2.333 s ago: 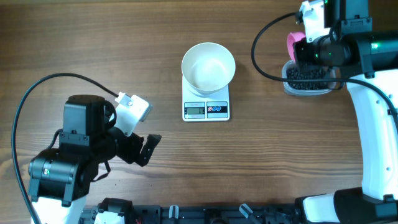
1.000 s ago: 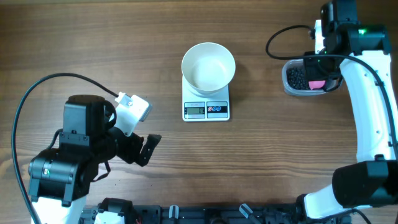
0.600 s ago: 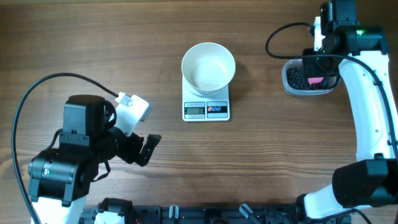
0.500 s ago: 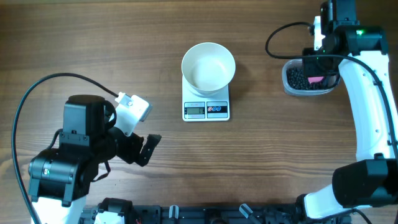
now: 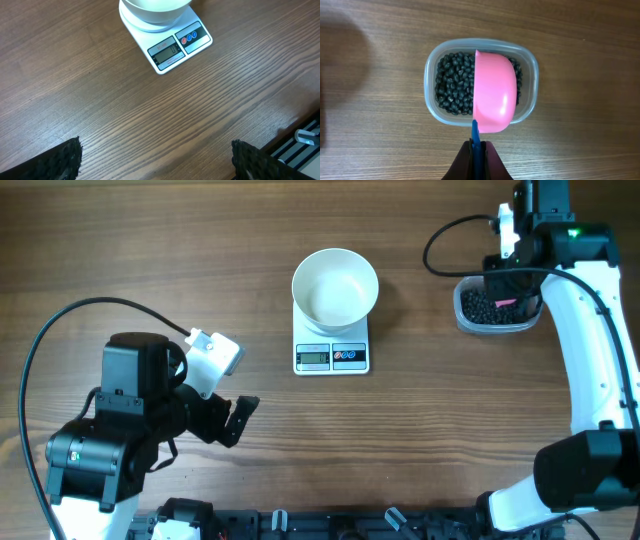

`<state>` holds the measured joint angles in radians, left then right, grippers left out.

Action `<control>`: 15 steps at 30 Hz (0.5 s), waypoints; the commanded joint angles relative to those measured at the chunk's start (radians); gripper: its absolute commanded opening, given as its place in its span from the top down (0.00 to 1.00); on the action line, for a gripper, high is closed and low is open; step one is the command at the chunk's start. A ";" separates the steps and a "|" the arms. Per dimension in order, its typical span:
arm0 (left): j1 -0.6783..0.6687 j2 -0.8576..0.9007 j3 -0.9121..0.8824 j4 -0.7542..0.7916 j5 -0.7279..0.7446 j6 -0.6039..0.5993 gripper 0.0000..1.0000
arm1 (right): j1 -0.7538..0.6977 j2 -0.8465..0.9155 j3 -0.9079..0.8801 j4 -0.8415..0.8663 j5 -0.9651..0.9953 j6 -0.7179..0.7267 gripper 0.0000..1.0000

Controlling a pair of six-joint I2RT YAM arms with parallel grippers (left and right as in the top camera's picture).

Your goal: Scoop item into bowl and weigh 150g on scale

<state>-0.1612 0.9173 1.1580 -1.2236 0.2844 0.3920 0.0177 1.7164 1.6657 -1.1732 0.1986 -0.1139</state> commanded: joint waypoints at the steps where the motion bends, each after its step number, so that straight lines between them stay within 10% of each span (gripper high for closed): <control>1: 0.007 -0.002 0.015 0.003 -0.006 0.020 0.00 | 0.001 0.016 -0.039 0.039 -0.005 -0.017 0.96; 15: 0.007 -0.002 0.015 0.003 -0.006 0.020 0.00 | 0.001 0.016 -0.078 0.106 -0.005 -0.045 0.96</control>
<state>-0.1612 0.9173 1.1580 -1.2236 0.2844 0.3916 0.0177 1.7176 1.5917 -1.0752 0.1986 -0.1425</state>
